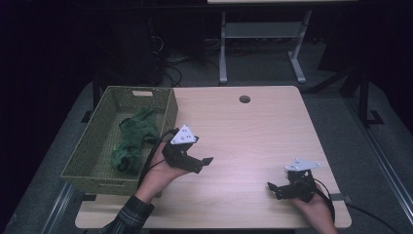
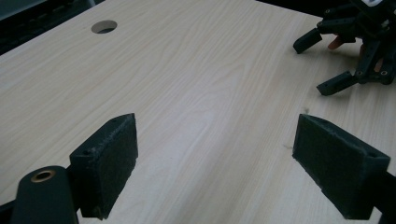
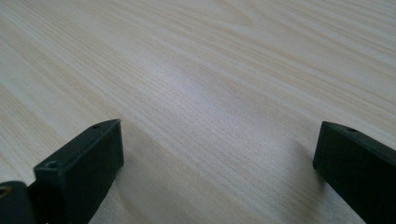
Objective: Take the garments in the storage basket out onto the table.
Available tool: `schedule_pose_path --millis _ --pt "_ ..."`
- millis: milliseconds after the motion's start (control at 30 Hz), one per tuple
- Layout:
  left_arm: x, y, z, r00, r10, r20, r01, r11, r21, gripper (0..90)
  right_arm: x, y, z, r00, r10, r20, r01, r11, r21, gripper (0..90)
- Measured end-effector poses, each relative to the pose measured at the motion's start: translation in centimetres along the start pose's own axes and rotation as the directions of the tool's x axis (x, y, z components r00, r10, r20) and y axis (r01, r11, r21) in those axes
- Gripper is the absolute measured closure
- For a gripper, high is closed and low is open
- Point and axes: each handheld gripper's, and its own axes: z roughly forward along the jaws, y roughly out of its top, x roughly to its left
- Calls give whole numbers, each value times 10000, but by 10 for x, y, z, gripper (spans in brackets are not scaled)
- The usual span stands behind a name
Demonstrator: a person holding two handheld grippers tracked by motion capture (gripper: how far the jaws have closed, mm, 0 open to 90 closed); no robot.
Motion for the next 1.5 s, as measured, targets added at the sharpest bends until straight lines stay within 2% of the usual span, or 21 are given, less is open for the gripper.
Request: schedule_pose_path --millis 167,467,567,867,967,1100,1500 --pt "7 3 -5 9999 80 -69 -80 10000 36 136 0 0 0 10000 2 4 -2 10000 -10 13" --pt "26 10 -15 9995 123 -297 -128 9998 -182 137 0 -1 -1 10000 0 -7 0 10000 -26 13" --pt "32 13 -17 9992 229 -335 -228 9997 28 137 0 -1 -1 10000 16 -10 -16 10000 -16 13" --pt "46 17 -24 9976 385 -567 -380 9992 105 139 0 -1 -1 10000 16 8 -16 10000 -16 13" --pt "50 14 -29 9973 197 -702 -196 9998 26 141 0 -1 -1 10000 33 5 -33 10000 -18 12" --pt "59 12 -36 9949 209 -982 -193 9997 169 141 0 -1 -1 10000 31 5 -31 10000 -19 12" --pt "81 5 -53 9917 -79 -1286 112 9996 245 142 0 -1 -1 10000 18 10 -18 10000 -6 12"
